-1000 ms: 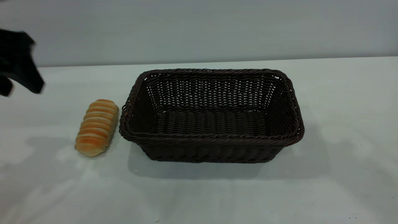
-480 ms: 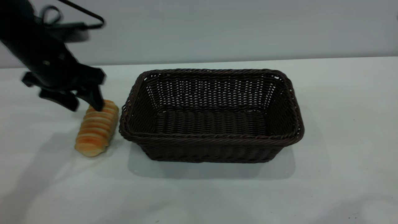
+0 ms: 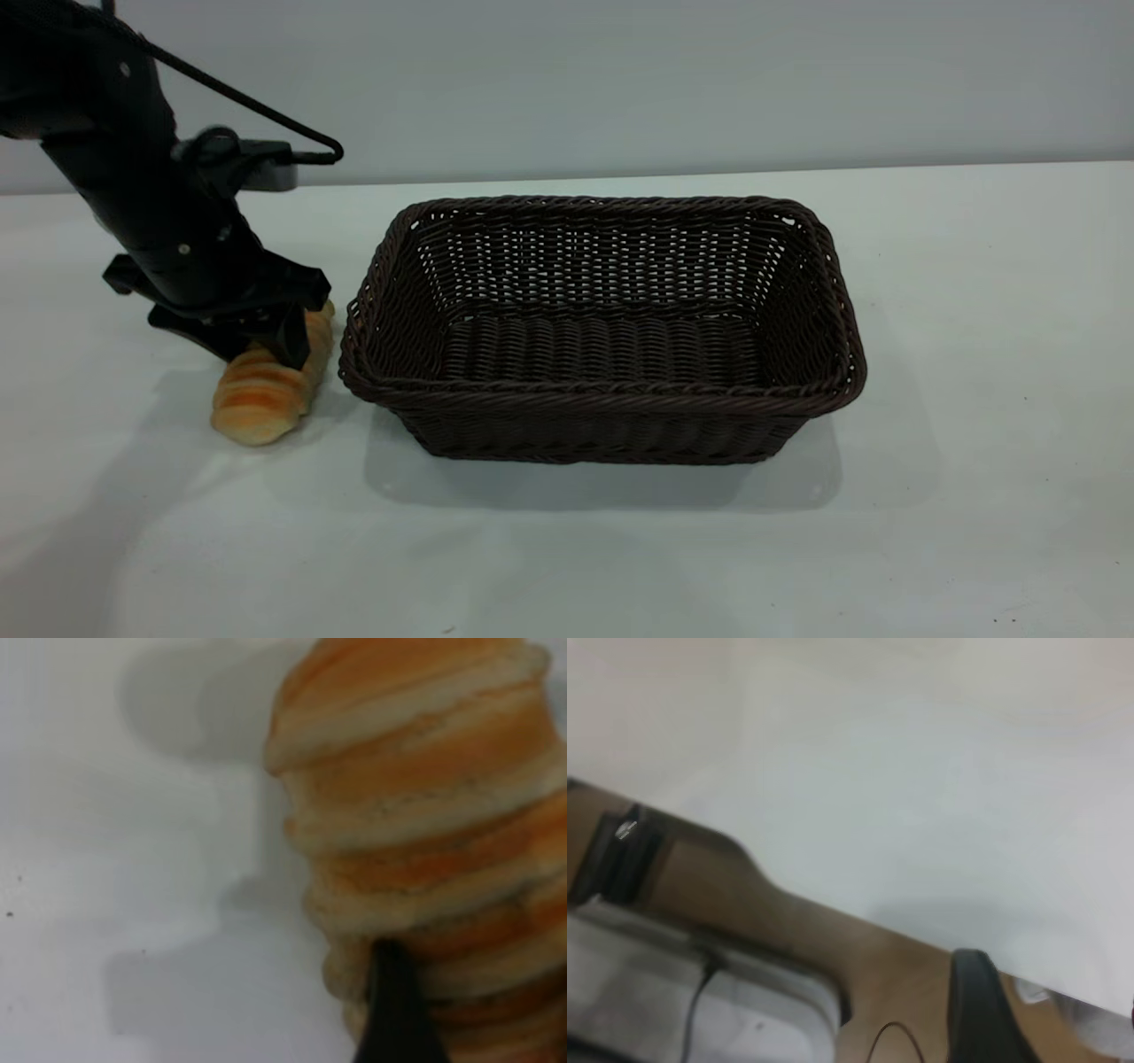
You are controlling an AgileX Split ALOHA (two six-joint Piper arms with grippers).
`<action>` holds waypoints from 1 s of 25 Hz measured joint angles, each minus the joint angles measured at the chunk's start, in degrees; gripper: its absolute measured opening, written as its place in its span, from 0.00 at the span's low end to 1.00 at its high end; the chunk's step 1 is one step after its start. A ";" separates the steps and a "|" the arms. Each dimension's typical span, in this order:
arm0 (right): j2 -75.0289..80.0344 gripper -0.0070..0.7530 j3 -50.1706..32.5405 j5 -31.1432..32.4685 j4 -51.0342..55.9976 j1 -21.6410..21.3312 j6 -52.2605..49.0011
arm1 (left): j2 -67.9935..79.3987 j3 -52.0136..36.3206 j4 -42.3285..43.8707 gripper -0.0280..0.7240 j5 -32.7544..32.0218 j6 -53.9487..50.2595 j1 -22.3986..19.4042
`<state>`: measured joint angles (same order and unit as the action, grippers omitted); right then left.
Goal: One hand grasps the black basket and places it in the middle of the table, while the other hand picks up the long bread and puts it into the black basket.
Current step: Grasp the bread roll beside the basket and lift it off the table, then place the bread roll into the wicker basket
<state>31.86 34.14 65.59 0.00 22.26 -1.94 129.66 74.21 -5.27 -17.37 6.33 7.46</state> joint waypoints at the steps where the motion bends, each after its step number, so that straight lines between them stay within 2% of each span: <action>1: -2.58 0.57 -0.92 0.26 -1.04 0.00 -0.47 | 0.42 0.15 0.86 0.68 0.35 -1.92 0.07; 4: -9.55 0.57 -3.91 0.61 -2.13 0.00 -1.12 | 1.26 0.49 3.65 0.56 0.63 -6.91 0.26; 6: -12.61 0.57 -5.29 0.78 -2.11 0.00 -1.17 | 1.27 0.61 4.94 0.41 0.58 -8.57 0.25; 8: -15.72 0.57 -5.79 0.71 -2.22 0.00 -1.17 | 1.03 0.61 5.64 0.21 0.08 -8.92 0.25; 10: -17.56 0.57 -5.90 0.71 -2.67 0.00 -1.17 | 0.07 0.61 7.22 0.15 -1.27 -8.92 0.25; 14: -19.23 0.57 -6.56 -0.10 -4.49 0.00 -1.17 | -5.36 0.36 10.44 0.14 -4.58 -8.92 0.07; 19: -19.31 0.57 -6.90 -0.43 -4.71 0.00 -1.17 | -16.88 0.36 11.22 0.14 -4.99 -8.92 1.02; 21: -19.31 0.57 -7.00 -0.50 -4.71 0.00 -1.17 | -20.41 0.36 11.29 0.13 -4.99 -8.92 3.02; 25: -19.36 0.57 -7.07 -0.54 -4.77 0.00 -1.17 | -23.00 0.36 11.29 0.12 -2.58 -8.92 11.06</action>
<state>12.49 27.07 65.06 -4.77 22.26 -3.10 106.66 74.57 6.01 -19.95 -2.58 18.52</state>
